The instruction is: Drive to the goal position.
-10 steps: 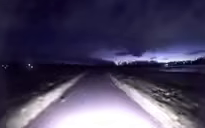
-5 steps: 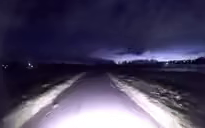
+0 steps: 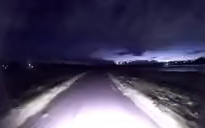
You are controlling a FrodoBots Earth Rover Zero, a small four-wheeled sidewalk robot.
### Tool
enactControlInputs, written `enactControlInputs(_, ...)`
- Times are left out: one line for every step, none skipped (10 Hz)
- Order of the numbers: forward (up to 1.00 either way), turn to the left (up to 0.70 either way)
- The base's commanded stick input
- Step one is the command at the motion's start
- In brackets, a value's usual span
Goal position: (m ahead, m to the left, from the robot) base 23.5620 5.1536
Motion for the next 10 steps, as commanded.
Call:
enactControlInputs(0.70,0.00)
enactControlInputs(0.70,0.00)
enactControlInputs(0.70,0.00)
enactControlInputs(0.70,0.00)
enactControlInputs(0.70,0.00)
enactControlInputs(0.70,0.00)
enactControlInputs(0.70,0.00)
enactControlInputs(0.70,0.00)
enactControlInputs(0.70,0.00)
enactControlInputs(0.70,0.00)
